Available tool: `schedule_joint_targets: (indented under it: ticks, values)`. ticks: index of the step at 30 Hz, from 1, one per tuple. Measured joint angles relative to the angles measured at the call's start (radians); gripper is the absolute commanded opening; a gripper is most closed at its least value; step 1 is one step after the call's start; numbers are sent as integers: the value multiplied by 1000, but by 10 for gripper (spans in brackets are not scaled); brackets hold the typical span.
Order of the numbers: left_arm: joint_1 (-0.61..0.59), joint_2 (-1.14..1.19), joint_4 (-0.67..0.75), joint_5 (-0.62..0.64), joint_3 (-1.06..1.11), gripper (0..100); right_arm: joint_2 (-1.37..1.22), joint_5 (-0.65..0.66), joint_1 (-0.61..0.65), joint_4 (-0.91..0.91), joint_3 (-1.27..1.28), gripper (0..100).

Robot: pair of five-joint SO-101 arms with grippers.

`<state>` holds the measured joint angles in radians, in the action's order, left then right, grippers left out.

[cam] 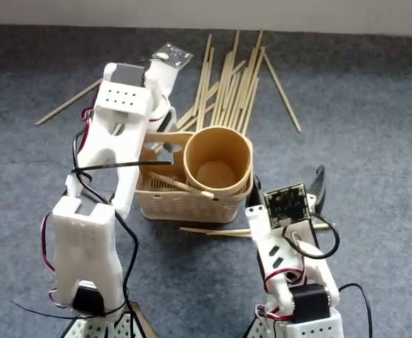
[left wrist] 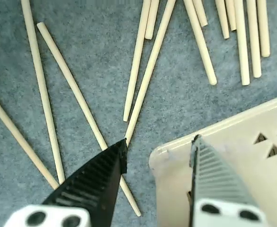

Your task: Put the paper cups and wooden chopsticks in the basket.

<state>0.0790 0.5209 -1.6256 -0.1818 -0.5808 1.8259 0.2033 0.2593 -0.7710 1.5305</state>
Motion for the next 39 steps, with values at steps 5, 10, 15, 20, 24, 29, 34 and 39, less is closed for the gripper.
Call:
schedule_joint_targets:
  ticks: [5,10,15,20,24,29,34,39]
  values:
    - [-3,0,-12,0,0,242,-3,8,55,137,129,421]
    - [-3,0,-21,0,0,242,-2,72,66,264,135,420]
    - [-14,0,-80,0,5,239,-2,83,66,287,137,350]
    - [-84,0,-110,-38,60,239,-2,86,66,295,137,324]
    - [-169,0,-110,-69,114,239,-2,86,66,350,137,324]
    - [-239,0,-114,-112,160,239,-2,86,112,362,137,324]
    - [-259,0,-114,-146,199,239,-2,89,121,356,137,323]
    - [-342,0,-94,-115,135,242,-2,155,23,230,137,322]
